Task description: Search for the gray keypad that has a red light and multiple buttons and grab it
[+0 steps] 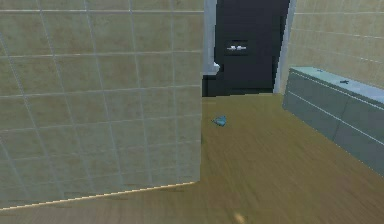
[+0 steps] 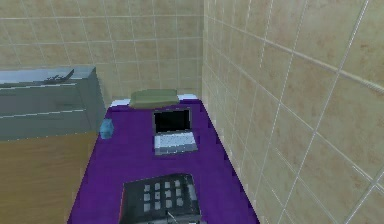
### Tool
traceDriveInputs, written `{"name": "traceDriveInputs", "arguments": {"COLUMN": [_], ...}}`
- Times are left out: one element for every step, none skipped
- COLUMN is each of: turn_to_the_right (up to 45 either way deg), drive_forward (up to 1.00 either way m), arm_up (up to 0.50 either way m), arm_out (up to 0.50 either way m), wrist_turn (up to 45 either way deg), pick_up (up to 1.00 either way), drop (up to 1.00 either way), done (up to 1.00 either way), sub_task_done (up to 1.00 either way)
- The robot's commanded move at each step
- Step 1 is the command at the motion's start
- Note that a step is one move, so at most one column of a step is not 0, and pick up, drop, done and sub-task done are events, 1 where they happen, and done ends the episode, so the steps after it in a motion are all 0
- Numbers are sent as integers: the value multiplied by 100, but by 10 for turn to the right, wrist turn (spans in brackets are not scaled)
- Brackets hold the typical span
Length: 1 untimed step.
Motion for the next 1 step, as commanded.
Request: {"name": "traceDriveInputs", "arguments": {"turn_to_the_right": [0], "drive_forward": [0], "arm_up": [10], "arm_out": [0], "wrist_turn": [0], "pick_up": [0], "drop": [0], "done": [0], "sub_task_done": [0]}}
